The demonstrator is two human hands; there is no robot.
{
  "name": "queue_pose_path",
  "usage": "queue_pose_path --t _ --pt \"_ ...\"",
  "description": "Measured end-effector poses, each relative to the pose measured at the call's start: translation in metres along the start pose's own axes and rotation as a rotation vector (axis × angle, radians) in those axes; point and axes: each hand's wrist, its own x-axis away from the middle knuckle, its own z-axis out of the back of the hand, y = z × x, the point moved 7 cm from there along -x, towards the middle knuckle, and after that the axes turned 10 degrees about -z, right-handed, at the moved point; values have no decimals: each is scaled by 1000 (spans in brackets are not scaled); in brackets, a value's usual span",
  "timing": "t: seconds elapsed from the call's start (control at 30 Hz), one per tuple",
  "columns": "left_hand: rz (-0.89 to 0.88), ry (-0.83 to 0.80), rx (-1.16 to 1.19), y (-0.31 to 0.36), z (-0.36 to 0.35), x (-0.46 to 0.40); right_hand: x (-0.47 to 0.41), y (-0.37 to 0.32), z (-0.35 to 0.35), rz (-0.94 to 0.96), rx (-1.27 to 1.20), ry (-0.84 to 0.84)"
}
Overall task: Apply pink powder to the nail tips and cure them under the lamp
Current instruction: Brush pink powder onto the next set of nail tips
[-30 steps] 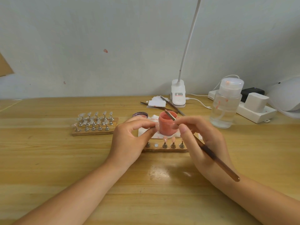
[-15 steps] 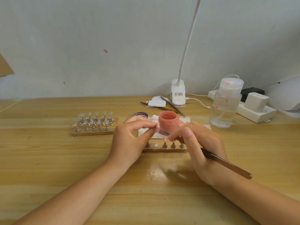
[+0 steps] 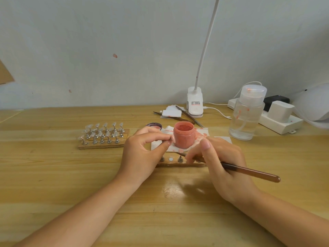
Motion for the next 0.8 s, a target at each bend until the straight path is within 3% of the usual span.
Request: queue_pose_path --t 0.67,0.8 --pt "-15 -8 -21 2 0 -1 -1 -3 1 45 64 47" --pt "-1 -8 -10 1 0 0 -2 3 -1 -36 33 7"
